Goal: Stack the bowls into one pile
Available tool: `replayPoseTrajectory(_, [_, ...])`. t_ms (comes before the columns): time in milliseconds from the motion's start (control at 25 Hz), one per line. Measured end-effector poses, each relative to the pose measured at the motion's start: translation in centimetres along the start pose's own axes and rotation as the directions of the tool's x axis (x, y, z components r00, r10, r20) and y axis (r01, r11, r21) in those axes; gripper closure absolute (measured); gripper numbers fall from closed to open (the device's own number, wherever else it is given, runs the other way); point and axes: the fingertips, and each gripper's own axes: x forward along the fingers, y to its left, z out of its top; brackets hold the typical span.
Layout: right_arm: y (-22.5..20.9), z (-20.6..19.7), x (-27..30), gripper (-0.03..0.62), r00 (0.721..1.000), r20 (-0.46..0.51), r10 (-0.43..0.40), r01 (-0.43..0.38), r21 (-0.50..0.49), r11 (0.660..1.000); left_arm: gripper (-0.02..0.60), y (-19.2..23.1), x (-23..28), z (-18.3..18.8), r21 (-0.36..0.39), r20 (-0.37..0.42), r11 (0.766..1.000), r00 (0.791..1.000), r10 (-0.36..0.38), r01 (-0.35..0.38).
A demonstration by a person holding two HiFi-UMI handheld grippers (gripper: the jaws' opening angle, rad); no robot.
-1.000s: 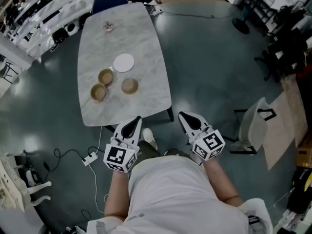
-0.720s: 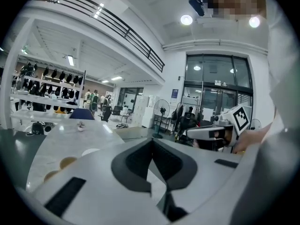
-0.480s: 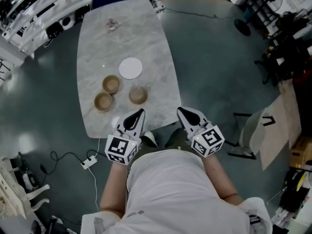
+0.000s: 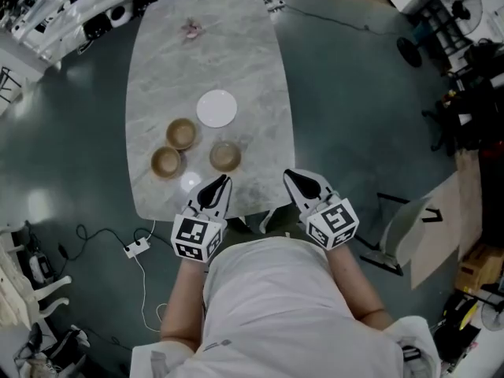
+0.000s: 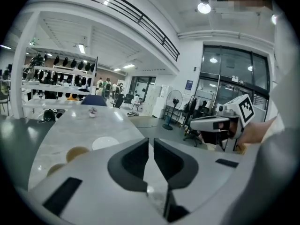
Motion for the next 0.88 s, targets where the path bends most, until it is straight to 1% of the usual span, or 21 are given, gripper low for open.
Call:
replayPoseTrajectory(200, [-2.8, 0.0, 1.2, 0.584, 0.996, -0.048, 0.076, -0.077, -0.012, 0.997, 0.543, 0.6, 2.0, -1.1, -0.053, -0.053, 0.994, 0.995, 0.089, -0.092])
replayPoseTrajectory(400, [-5.0, -1.4, 1.7, 0.584, 0.984, -0.098, 0.152, -0.155, -0.021, 0.988, 0.501, 0.9, 4.1, -3.0, -0.092, -0.115, 0.977, 0.976, 0.183, -0.194])
replayPoseTrajectory(560, [-6.8, -2.4, 1.4, 0.583, 0.972, -0.119, 0.2, -0.203, -0.007, 0.979, 0.469, 1.1, 5.4, -4.8, -0.115, -0.172, 0.956, 0.954, 0.247, -0.269])
replayPoseTrajectory(720, [-8.2, -3.5, 1.4, 0.583, 0.963, -0.151, 0.223, -0.227, -0.009, 0.974, 0.424, 2.1, 6.0, -6.7, -0.134, -0.22, 0.93, 0.925, 0.31, -0.343])
replayPoseTrajectory(800, [-8.7, -3.8, 1.5, 0.583, 0.961, -0.161, 0.223, -0.227, -0.002, 0.974, 0.405, 2.7, 6.2, -8.0, -0.14, -0.252, 0.921, 0.912, 0.323, -0.365])
replayPoseTrajectory(880, [-9.0, -4.1, 1.7, 0.583, 0.962, -0.169, 0.216, -0.217, 0.012, 0.976, 0.377, 3.5, 6.4, -9.2, -0.139, -0.291, 0.917, 0.901, 0.322, -0.373])
